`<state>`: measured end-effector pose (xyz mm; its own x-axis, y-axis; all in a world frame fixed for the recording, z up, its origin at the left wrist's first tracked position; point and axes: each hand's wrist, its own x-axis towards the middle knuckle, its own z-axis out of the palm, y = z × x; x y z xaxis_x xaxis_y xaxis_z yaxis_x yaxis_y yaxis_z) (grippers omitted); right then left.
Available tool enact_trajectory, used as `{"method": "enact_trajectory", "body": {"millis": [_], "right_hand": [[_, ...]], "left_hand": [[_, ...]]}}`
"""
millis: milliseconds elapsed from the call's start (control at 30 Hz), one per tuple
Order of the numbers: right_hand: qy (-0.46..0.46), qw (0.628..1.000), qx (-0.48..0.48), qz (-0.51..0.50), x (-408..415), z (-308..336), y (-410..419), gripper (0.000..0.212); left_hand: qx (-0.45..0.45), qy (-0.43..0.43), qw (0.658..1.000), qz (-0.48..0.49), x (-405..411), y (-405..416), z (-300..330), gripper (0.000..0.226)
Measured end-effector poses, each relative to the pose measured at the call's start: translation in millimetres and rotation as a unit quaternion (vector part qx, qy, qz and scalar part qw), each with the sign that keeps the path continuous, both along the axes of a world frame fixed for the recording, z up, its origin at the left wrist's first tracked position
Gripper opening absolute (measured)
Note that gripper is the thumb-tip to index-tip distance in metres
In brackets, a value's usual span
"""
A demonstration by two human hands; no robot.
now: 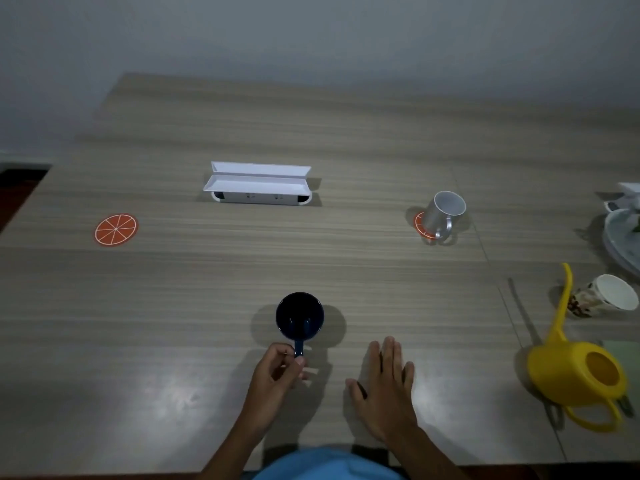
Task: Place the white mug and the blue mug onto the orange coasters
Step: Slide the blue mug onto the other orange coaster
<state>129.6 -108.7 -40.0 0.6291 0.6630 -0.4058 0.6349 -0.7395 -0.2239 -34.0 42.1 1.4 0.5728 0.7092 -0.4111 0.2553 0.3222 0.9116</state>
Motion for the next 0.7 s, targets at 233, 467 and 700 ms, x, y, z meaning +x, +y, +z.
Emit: {"method": "enact_trajectory", "body": {"millis": [233,467,700], "right_hand": [[0.006,1.000,0.001,-0.016,-5,3,4,0.083],[0.001,0.999,0.029,0.023,-22,6,11,0.077],[0.001,0.995,0.025,0.102,-47,10,63,0.081]], "left_hand": [[-0.047,-0.008,0.999,-0.026,9,3,3,0.018],[-0.063,-0.045,0.996,0.036,1,21,2,0.018],[-0.052,-0.079,0.992,0.082,-28,53,0,0.022]]}}
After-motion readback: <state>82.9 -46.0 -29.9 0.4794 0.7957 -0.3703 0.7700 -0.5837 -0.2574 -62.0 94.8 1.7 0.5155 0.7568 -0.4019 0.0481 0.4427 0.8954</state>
